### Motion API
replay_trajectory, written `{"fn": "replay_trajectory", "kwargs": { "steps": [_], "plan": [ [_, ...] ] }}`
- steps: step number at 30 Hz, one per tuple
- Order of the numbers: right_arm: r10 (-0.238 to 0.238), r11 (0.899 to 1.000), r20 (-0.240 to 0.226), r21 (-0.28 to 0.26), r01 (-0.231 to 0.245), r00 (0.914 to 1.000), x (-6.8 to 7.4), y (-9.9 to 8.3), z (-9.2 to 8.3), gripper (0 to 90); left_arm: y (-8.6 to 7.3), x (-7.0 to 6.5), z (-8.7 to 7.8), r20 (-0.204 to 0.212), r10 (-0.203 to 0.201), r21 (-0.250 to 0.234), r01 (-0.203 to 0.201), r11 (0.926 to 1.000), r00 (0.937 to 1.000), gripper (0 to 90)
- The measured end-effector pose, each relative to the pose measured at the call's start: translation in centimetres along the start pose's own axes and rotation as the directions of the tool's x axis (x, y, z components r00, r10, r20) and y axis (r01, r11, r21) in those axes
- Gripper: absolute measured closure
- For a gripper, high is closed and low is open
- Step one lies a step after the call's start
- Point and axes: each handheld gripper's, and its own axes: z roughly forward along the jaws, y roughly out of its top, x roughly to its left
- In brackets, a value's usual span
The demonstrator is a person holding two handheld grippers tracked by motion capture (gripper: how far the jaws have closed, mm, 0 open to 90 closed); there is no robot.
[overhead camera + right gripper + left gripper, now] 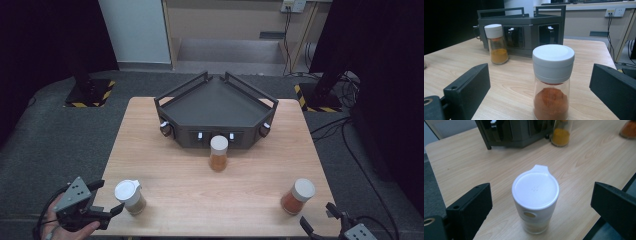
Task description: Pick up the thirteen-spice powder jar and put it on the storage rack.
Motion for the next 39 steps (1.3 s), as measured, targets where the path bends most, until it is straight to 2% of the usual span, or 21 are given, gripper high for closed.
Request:
{"fn": "replay_trajectory", "kwargs": {
  "steps": [1,4,7,8,11,13,21,27,28,29,31,36,39],
  "plan": [
    [-0.001,1.000,0.000,-0.005,0.001,1.0000,0.0,0.0,0.0,3.4,-0.1,0.3,0.6,0.018,-0.003,0.002,0.003,1.0000,0.9998,2.3],
    [-0.001,1.000,0.003,-0.011,0.001,1.0000,0.0,-0.1,-0.1,3.5,0.0,0.4,1.0,0.009,-0.008,0.010,0.008,0.9999,0.9999,2.3],
    [-0.002,1.000,0.004,-0.012,0.002,1.0000,0.0,-0.1,-0.1,3.5,-0.1,0.7,1.7,0.015,-0.009,0.011,0.009,0.9999,0.9998,2.5],
    [-0.002,1.000,0.006,-0.015,0.002,1.0000,0.1,-0.1,-0.1,3.5,-0.2,1.0,2.2,0.032,-0.016,0.007,0.015,0.9999,0.9994,2.6],
    [-0.003,1.000,0.007,-0.018,0.003,1.0000,0.1,-0.1,-0.1,3.6,-0.1,1.2,2.6,0.033,-0.012,0.023,0.011,0.9997,0.9994,3.2],
    [-0.006,1.000,0.004,-0.019,0.007,1.0000,0.1,-0.1,-0.1,3.6,-0.2,1.6,3.3,0.041,-0.023,0.025,0.022,0.9994,0.9989,4.1],
    [-0.012,1.000,-0.002,-0.016,0.012,0.9999,0.1,-0.1,0.0,3.6,-0.4,2.0,4.3,0.056,-0.026,0.032,0.024,0.9992,0.9981,6.9],
    [-0.014,1.000,0.005,-0.021,0.014,0.9999,0.2,-0.1,-0.1,3.9,-0.8,2.2,4.8,0.060,-0.018,0.018,0.017,0.9997,0.9980,14.4],
    [-0.017,1.000,0.005,-0.020,0.017,0.9998,0.2,-0.1,-0.1,4.0,-0.9,2.2,5.0,0.064,-0.012,0.012,0.011,0.9999,0.9979,16.7],
    [-0.020,1.000,0.005,-0.021,0.020,0.9998,0.3,-0.1,-0.1,4.0,-0.9,2.2,5.1,0.065,0.001,0.017,-0.002,0.9999,0.9979,22.9],
    [-0.021,0.999,0.006,-0.024,0.021,0.9998,0.3,-0.1,-0.1,4.1,-1.0,2.3,5.2,0.075,-0.003,0.012,0.002,0.9999,0.9971,29.4],
    [-0.019,0.999,0.009,-0.026,0.019,0.9998,0.3,-0.2,-0.1,4.2,-1.4,2.3,5.2,0.070,-0.027,-0.005,0.027,0.9996,0.9972,29.6],
    [-0.019,1.000,0.008,-0.023,0.019,0.9998,0.3,-0.1,-0.1,4.2,-1.4,2.0,5.3,0.058,-0.018,-0.008,0.019,0.9998,0.9982,29.7]
  ]
}}
